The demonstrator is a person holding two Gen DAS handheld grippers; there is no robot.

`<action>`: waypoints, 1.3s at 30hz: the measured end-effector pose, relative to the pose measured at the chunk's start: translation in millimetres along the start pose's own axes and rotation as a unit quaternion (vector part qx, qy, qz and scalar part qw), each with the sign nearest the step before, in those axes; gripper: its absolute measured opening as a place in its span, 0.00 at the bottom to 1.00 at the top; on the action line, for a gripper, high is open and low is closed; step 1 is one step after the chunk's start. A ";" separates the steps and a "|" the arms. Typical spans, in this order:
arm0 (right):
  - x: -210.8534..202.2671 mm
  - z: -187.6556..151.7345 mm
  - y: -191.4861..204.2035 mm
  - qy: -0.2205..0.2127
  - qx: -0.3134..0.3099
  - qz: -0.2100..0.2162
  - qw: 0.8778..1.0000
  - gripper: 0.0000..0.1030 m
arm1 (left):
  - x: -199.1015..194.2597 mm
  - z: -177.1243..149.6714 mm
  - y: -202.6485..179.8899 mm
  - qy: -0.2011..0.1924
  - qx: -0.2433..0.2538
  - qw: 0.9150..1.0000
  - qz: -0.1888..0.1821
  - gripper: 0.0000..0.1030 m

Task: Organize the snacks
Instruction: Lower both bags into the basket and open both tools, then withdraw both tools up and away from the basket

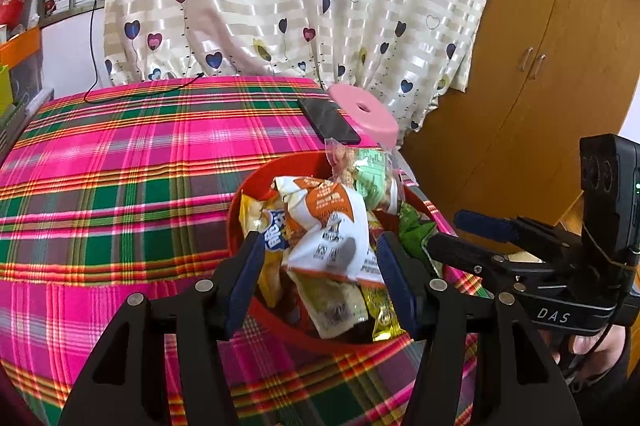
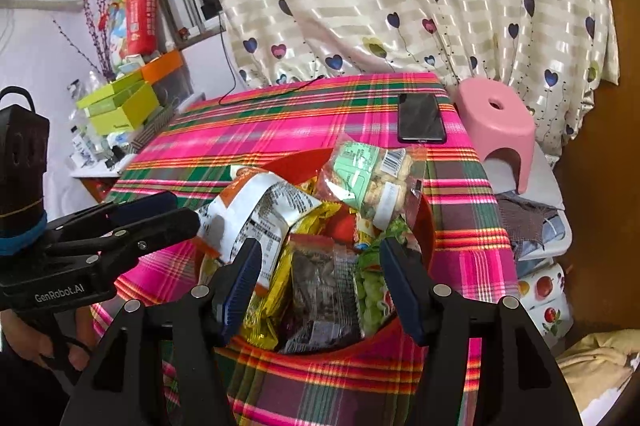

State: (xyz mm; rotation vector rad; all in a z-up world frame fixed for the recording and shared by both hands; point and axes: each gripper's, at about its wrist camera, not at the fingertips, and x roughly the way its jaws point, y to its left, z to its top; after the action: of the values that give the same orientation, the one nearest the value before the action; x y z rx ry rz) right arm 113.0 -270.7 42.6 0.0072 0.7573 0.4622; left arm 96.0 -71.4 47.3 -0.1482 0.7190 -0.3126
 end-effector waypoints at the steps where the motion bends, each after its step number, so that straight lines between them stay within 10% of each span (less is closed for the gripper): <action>1: -1.7 -1.8 1.2 0.002 0.000 -0.005 1.000 0.59 | -1.8 -2.0 -0.1 0.000 0.000 1.000 0.002 0.57; 39: -28.1 -58.3 48.6 0.033 -0.018 -0.045 0.998 0.59 | -23.8 -61.6 -15.1 0.017 0.019 0.999 0.036 0.57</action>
State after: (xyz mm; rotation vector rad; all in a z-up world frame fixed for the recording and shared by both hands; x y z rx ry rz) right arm 37.1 -247.5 26.8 -0.0758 0.8105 0.3927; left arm 34.5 -79.5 19.9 -0.0814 0.7502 -0.2603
